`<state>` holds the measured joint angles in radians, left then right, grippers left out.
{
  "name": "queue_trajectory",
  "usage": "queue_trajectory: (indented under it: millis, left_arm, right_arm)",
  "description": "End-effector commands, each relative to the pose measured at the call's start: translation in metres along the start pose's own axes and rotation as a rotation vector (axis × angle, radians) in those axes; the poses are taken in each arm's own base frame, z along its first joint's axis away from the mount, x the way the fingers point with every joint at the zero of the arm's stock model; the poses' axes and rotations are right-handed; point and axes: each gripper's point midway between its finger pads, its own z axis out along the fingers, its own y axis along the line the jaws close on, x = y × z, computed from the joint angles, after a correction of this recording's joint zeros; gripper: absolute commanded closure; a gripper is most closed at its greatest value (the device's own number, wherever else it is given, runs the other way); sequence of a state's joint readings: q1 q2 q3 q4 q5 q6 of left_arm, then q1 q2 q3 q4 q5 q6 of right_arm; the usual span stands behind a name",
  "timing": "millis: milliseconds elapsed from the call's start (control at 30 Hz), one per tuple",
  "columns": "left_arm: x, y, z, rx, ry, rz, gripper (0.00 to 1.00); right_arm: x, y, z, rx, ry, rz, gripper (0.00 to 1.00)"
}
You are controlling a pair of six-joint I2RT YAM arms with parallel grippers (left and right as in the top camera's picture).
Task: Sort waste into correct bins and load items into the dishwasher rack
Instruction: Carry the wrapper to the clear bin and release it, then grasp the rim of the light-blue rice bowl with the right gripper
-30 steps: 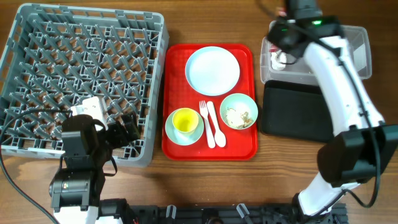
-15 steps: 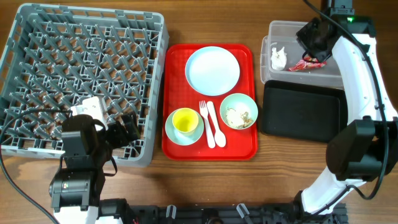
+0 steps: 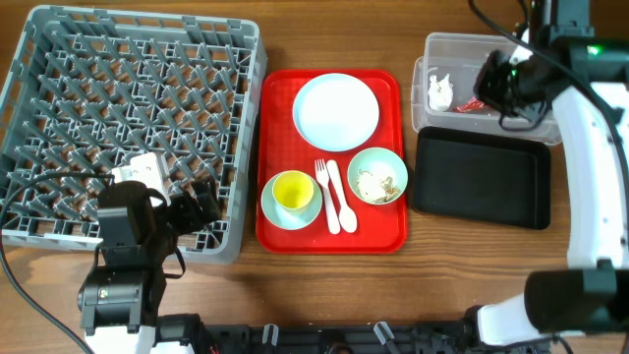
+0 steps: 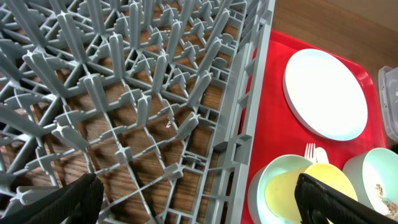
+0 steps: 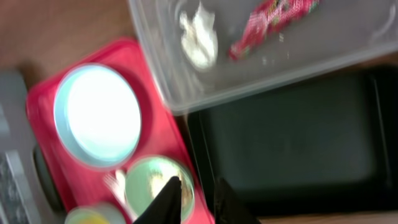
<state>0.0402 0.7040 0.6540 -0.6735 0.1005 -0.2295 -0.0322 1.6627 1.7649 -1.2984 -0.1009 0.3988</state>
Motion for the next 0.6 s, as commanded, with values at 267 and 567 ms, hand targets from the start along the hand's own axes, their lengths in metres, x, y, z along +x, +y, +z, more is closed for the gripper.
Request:
queue_trajectory:
  millis: [267,567]
  left_arm:
    - [-0.009,-0.003,-0.005,0.0,-0.028,0.022,0.0]
    - [-0.009,-0.003,-0.005,0.0,-0.027,0.022,0.0]
  right_arm:
    - [0.092,0.045,-0.006,-0.133,-0.009,-0.321,0.54]
    - [0.161,0.105,0.06,-0.231,0.047,-0.594,0.37]
